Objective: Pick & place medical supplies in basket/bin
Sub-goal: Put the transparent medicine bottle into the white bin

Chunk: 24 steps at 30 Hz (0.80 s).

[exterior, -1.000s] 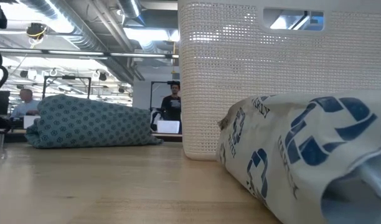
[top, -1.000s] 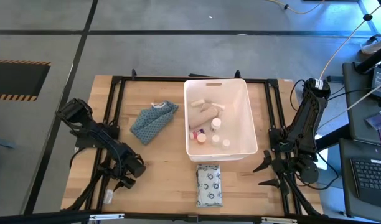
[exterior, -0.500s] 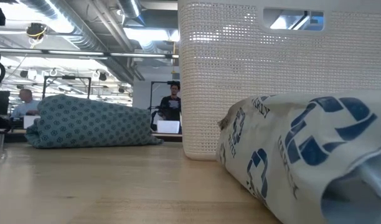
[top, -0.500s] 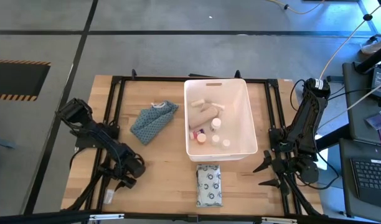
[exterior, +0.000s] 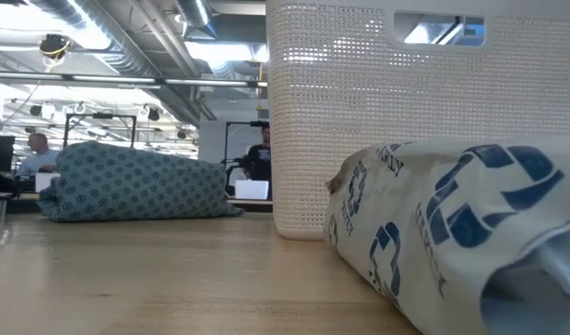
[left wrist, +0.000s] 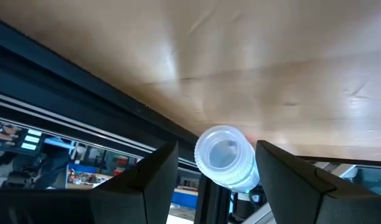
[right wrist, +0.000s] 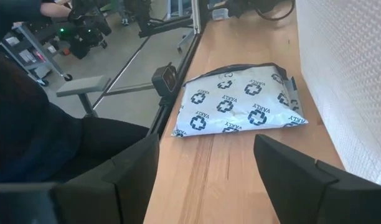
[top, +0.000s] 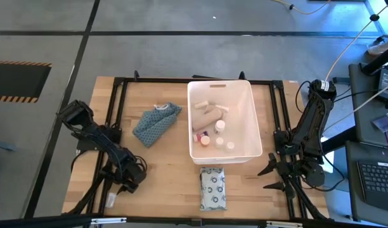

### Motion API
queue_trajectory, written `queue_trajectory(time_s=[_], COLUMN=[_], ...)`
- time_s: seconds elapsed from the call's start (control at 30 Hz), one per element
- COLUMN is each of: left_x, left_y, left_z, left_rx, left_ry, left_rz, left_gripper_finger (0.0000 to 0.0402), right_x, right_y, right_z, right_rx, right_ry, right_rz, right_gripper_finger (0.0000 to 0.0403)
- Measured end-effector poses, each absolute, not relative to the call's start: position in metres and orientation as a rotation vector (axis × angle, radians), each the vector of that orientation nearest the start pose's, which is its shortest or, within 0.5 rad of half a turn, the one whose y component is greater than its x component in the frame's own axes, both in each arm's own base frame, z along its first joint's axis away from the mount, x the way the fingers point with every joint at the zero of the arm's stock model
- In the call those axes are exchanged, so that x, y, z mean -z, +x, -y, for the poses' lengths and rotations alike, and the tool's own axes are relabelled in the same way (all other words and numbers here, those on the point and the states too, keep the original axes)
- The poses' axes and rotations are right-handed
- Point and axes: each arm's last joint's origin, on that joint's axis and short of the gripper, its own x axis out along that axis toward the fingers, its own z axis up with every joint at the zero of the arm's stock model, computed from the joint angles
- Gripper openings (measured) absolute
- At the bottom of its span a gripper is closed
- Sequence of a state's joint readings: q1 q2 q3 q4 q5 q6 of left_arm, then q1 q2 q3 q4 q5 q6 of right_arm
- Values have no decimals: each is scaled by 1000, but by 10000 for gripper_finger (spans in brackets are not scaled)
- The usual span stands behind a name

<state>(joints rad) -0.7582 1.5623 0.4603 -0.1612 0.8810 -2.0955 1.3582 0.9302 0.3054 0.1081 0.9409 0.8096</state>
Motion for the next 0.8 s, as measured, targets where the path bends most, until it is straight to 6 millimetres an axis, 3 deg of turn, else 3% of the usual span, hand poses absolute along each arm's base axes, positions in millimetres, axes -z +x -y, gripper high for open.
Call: queue_trajectory(time_s=[0.57,0.8], left_x=[-97,-97], left_y=[134,135], left_z=[165,166], left_rx=[-592,-606], left_ry=[-1309,-1319], left_rz=[-2194,-2184], left_gripper_finger=[207,188], right_x=[-179,-175], right_y=[59,59], right_z=[-161,-163], right_rx=[-286,-281], right_ry=[342,323], right_rz=[-358,-366], right_gripper_finger=[264,264])
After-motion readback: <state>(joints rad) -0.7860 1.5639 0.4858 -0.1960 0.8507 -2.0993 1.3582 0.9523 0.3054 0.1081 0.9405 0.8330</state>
